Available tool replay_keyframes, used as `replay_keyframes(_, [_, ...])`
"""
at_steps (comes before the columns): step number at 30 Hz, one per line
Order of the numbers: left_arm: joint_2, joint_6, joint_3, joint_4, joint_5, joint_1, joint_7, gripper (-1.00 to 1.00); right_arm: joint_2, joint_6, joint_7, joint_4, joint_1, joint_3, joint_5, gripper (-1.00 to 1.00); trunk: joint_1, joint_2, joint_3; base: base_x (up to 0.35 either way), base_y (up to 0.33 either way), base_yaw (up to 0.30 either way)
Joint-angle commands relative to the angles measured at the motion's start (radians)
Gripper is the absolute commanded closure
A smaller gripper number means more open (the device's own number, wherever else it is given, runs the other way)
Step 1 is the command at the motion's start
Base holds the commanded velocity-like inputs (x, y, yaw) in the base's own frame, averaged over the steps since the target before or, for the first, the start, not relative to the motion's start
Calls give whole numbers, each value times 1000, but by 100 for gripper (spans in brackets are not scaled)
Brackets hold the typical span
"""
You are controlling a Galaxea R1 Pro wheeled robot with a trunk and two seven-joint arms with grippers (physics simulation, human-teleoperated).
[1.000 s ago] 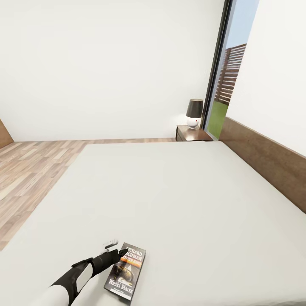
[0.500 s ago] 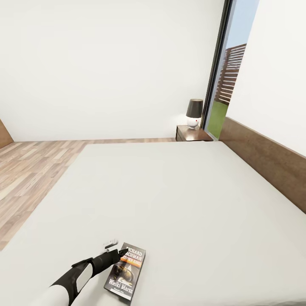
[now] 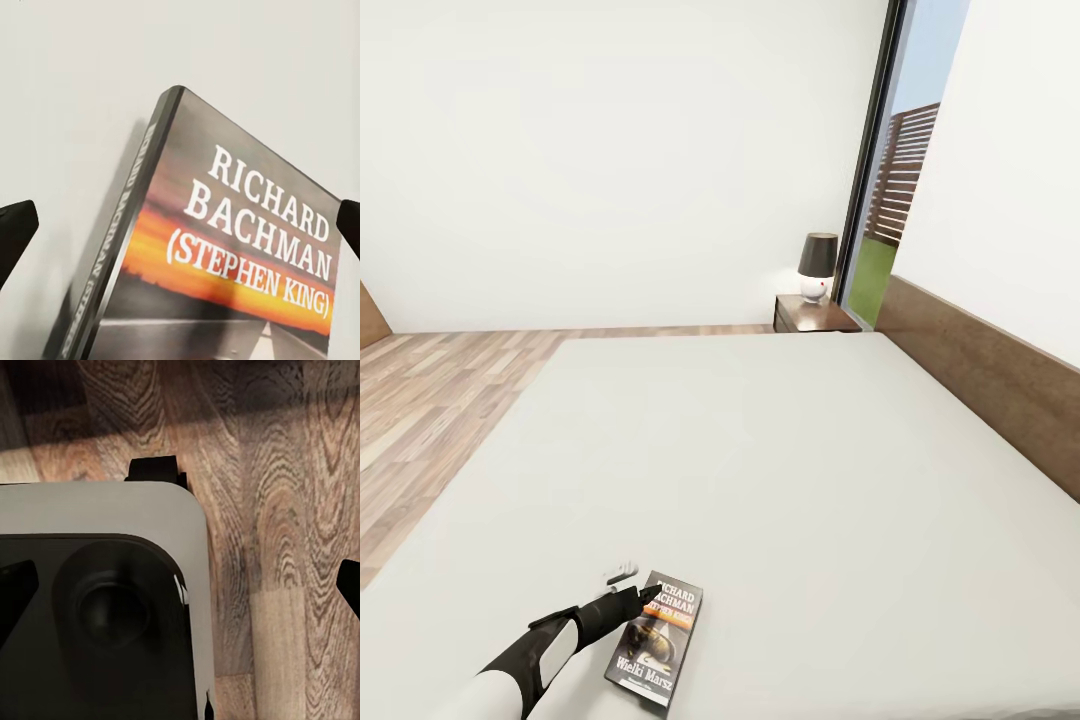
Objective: In the bedroom, move the book from the bed onto either nightstand, and place the two sandals side by side next to the bed.
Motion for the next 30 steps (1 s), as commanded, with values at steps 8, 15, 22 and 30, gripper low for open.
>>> replay_keyframes(8, [0, 10, 7, -1, 3, 0, -5, -100, 0, -6, 3, 3, -1, -8, 7, -100, 0, 0, -1, 0, 0, 0])
replay_keyframes(15, [-2, 10, 5, -1, 2, 0, -5, -100, 0, -6, 3, 3, -1, -8, 7, -100, 0, 0, -1, 0, 0, 0])
replay_keyframes(22, [-3, 6, 4, 0, 0, 0, -5, -100, 0, -6, 3, 3, -1, -8, 7, -100, 0, 0, -1, 0, 0, 0])
replay_keyframes(30, [-4, 4, 3, 0, -1, 0, -4, -100, 0, -6, 3, 3, -1, -8, 7, -100, 0, 0, -1, 0, 0, 0])
